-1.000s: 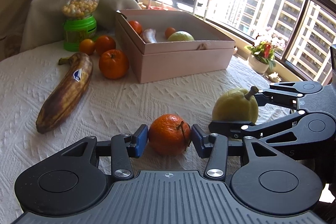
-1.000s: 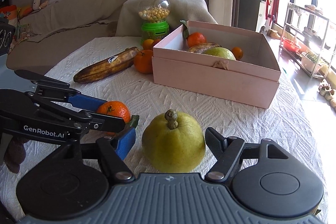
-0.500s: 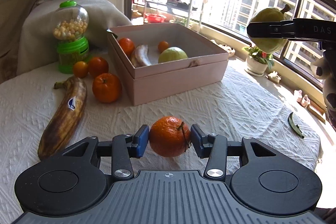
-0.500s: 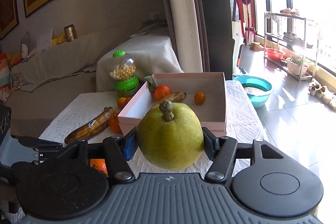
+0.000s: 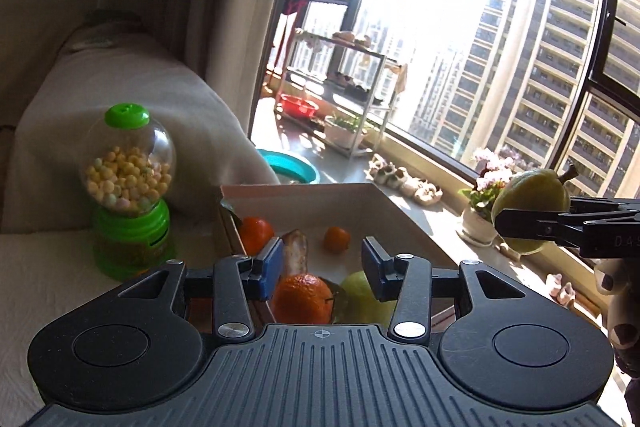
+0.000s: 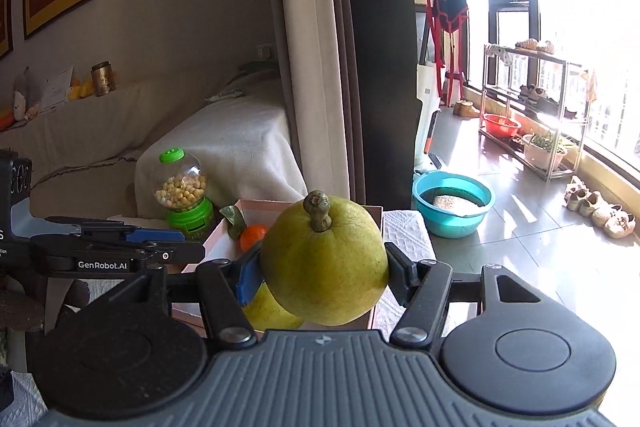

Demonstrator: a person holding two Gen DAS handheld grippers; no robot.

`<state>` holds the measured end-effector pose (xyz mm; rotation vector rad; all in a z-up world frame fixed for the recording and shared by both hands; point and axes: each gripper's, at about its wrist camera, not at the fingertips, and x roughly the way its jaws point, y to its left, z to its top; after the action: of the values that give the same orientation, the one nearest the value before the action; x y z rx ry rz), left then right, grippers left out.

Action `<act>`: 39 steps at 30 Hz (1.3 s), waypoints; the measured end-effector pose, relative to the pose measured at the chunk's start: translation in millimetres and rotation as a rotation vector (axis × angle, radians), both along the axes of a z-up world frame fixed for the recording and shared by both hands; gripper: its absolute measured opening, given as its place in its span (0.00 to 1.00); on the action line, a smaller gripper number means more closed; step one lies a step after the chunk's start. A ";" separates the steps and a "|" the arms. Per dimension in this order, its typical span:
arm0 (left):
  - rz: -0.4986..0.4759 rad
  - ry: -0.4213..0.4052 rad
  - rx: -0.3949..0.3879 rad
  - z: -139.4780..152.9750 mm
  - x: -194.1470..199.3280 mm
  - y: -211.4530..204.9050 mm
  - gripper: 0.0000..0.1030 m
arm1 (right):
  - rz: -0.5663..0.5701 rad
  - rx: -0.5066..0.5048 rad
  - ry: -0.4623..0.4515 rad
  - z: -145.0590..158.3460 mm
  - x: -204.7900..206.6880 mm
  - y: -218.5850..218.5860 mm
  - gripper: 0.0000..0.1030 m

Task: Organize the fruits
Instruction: 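Lower the yellow pear into the pink box with the right gripper while the left carries the tangerine over it, then reach the right gripper to the small orange by the gumball machine and grasp it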

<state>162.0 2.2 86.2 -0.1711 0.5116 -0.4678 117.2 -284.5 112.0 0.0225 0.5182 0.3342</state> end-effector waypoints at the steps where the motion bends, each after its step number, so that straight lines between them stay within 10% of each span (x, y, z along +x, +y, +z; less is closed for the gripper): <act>1: 0.016 -0.013 -0.011 -2.1 -2.6 8.6 0.46 | 0.007 0.003 0.023 -1.4 10.4 4.1 0.60; 14: 0.273 -0.012 -0.043 -39.4 -35.3 121.9 0.46 | -0.129 -0.042 0.398 -80.4 169.7 69.6 0.60; 29: 0.301 0.079 -0.133 -57.0 -33.0 159.1 0.46 | -0.106 -0.081 0.273 -43.0 128.2 84.3 0.63; 39: 0.297 0.102 -0.118 -57.7 -35.4 156.0 0.46 | 0.169 -0.208 0.193 -33.4 80.0 168.4 0.62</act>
<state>126.5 158.2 28.5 -0.3804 0.5477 -0.1993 197.1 -116.0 78.7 -0.1930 0.7467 0.4441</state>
